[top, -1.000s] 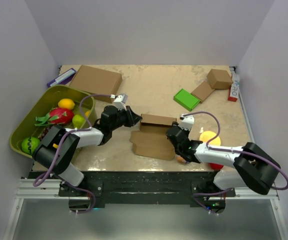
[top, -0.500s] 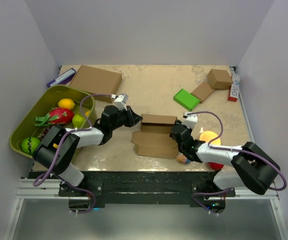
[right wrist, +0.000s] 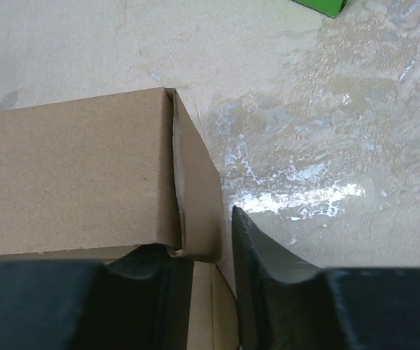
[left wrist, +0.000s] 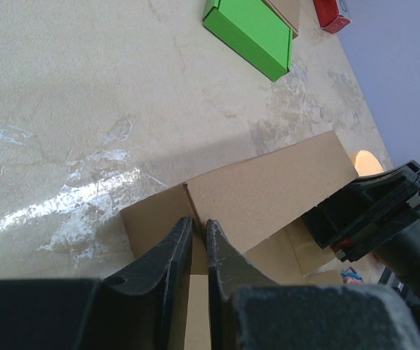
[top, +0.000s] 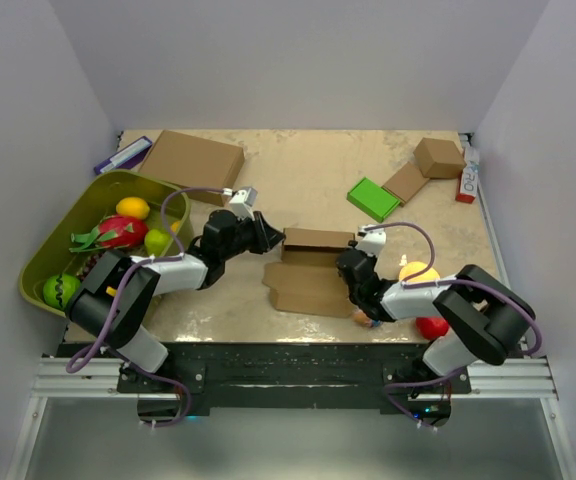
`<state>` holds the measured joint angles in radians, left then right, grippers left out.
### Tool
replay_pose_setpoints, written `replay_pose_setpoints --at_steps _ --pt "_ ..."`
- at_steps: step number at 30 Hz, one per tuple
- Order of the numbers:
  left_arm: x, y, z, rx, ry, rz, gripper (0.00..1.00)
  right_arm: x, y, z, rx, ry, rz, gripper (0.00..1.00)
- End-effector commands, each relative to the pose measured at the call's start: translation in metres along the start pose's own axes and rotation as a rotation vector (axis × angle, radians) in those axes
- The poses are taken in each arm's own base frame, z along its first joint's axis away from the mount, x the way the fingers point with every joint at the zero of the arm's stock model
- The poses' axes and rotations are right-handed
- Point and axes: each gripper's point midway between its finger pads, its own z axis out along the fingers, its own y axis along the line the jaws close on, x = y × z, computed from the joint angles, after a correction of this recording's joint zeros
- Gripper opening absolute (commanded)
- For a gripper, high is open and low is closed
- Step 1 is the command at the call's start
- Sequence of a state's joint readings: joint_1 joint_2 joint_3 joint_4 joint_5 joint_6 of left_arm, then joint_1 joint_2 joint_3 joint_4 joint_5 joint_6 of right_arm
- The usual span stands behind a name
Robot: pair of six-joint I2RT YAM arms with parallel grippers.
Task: Fold the paper box
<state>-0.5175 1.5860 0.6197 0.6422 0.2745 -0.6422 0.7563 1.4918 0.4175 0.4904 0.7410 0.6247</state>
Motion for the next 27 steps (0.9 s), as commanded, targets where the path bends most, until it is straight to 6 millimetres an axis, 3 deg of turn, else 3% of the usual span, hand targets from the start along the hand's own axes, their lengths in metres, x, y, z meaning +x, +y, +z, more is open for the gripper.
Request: replay_pose_setpoints --at_steps 1,5,13,15,16,17,18,20,21,23,27 --pt "0.009 0.008 0.001 -0.021 0.040 0.021 0.17 -0.024 0.010 0.010 0.028 -0.089 0.053 0.17" --pt "0.009 0.009 0.002 -0.021 0.038 0.017 0.17 -0.019 0.009 0.014 0.064 -0.064 0.057 0.00" --pt "0.002 0.003 -0.004 -0.010 0.014 0.019 0.17 -0.017 0.015 0.013 0.023 -0.051 0.038 0.00" --pt "-0.003 0.000 -0.009 -0.012 -0.004 0.029 0.29 -0.012 0.028 0.008 -0.086 -0.025 -0.022 0.00" --pt "-0.011 -0.005 -0.014 -0.011 -0.020 0.049 0.35 -0.023 0.040 0.005 -0.147 -0.051 -0.013 0.00" --pt "-0.016 -0.007 -0.018 -0.014 -0.032 0.062 0.49 -0.019 0.051 0.001 -0.227 -0.028 -0.064 0.00" --pt "-0.030 -0.015 -0.026 -0.012 -0.073 0.094 0.54 -0.021 0.056 -0.001 -0.259 -0.031 -0.077 0.00" --pt "-0.035 -0.011 -0.036 -0.056 -0.079 0.113 0.65 -0.022 0.066 -0.007 -0.319 -0.025 -0.117 0.00" --pt "-0.051 -0.014 -0.044 -0.080 -0.124 0.144 0.68 -0.023 0.073 -0.010 -0.366 -0.018 -0.128 0.00" --pt "-0.050 -0.004 -0.052 -0.151 -0.119 0.158 0.73 -0.023 0.079 -0.013 -0.408 -0.018 -0.159 0.00" --pt "-0.056 -0.005 -0.060 -0.157 -0.126 0.249 0.78 -0.016 0.098 -0.017 -0.511 0.017 -0.217 0.00"
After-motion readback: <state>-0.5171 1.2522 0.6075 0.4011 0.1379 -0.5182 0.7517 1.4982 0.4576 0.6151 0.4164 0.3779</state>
